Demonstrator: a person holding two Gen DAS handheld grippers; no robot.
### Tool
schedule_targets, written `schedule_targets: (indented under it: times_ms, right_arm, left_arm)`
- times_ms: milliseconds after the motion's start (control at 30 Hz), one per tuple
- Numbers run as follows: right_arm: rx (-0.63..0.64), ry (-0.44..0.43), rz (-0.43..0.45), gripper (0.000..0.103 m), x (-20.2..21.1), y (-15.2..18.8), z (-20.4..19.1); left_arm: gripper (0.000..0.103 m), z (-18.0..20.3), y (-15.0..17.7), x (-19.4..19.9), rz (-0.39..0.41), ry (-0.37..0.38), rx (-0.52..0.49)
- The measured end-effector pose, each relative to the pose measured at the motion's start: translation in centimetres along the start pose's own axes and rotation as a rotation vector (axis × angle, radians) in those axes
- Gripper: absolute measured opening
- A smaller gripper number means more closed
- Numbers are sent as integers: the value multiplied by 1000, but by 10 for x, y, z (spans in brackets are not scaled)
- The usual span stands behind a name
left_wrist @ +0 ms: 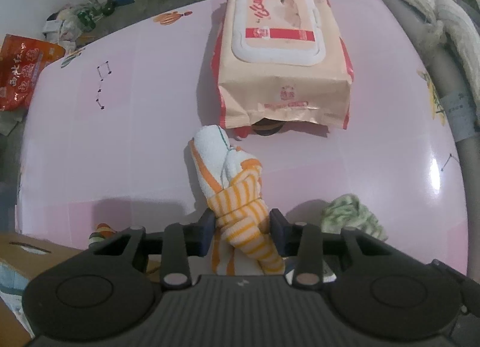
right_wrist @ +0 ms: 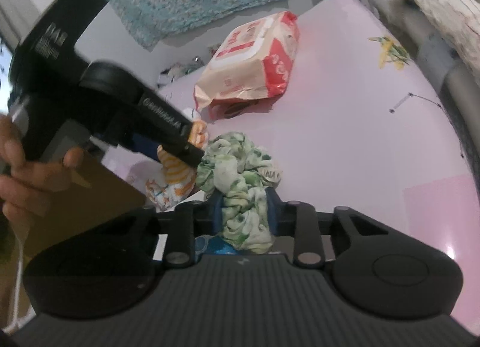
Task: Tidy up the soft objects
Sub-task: 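Close the left tool on the striped plush while the right tool closes on the scrunchie, then carry the plush and scrunchie into the box and open both tools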
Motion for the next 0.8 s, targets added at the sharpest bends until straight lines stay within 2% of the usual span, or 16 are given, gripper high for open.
schedule_targets:
  times_ms: [200,433,600,700,800]
  right_arm:
    - [-60,-32,68,24,35,4,1]
    - [-86,-3,155,24,99,21,-8]
    - [-100,-12,225,24,157,39,-21]
    - [-81,-27,271,24,199,52,-39]
    - [-42,-86,323,24,243,66,-64]
  left_arm:
    - [39,-3,12,31,70,69,-10]
    - [39,7,46,92,193,199,-77]
    - [39,6,92,140,265,236,-115]
    - [39,-7,134,185,361,234,-133]
    - [39,-34,183,228,444,244,-131]
Point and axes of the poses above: each gripper's, at about its wrist camera, not at the fingertips, and x roughly against the way its jaws point, z to its right, y to its underside, the point moved 3 cm from there along -x, roughly the way its jaws point, and after that the axes turned 14 degrees about -z, right-handed, at the moved point
